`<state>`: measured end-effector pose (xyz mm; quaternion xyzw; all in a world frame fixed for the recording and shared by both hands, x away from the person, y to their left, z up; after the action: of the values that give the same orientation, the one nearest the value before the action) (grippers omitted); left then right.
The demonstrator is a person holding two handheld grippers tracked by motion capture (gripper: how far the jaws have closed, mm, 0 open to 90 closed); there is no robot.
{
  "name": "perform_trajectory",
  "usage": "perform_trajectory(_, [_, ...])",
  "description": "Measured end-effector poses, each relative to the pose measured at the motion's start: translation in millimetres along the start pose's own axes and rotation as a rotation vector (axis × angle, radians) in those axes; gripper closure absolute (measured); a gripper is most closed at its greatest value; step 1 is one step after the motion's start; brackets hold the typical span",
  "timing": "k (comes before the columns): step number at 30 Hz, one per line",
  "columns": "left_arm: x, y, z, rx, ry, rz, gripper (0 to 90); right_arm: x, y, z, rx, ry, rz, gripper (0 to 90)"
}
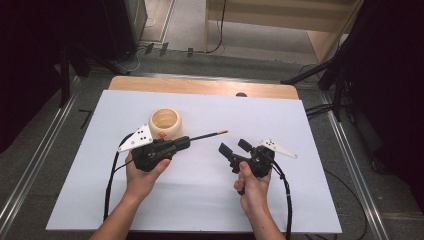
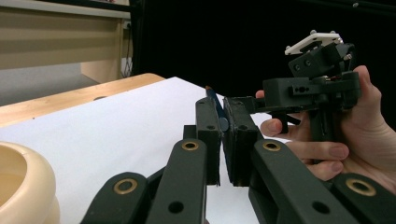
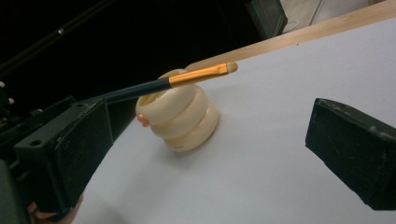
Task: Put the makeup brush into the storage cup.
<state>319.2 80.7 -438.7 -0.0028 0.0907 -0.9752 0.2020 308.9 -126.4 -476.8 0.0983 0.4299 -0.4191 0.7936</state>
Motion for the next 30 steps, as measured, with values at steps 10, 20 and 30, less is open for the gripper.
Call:
perform_trajectory(10, [1.6, 1.7, -0.8, 0.001, 0.005, -0.005, 87.1, -4.9, 4.8, 1.4, 0.025, 0.102, 0.025, 1.5])
perform_trajectory(20, [3.7, 4.3, -2.4, 0.001, 0.009, -0.006, 87.1, -7.9, 10.9, 0.9, 0.037, 0.211, 0.033, 1.5])
perform_trajectory(30, [4.1, 5.2, -3.5, 0.003, 0.009, -0.004, 87.1, -12.6, 16.8, 0.6, 0.045, 0.311, 0.052, 1.5])
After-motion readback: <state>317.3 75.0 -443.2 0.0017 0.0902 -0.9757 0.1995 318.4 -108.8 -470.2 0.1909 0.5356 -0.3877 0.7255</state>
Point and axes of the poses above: each handheld gripper's, and its own axes: y roughly forward along the jaws, z roughly out of its top, x roughly to its right, the point moved 7 cm from there along y, roughly forward along the jaws, and after that the axes turned 13 degrees about y, right-handed, at the moved point
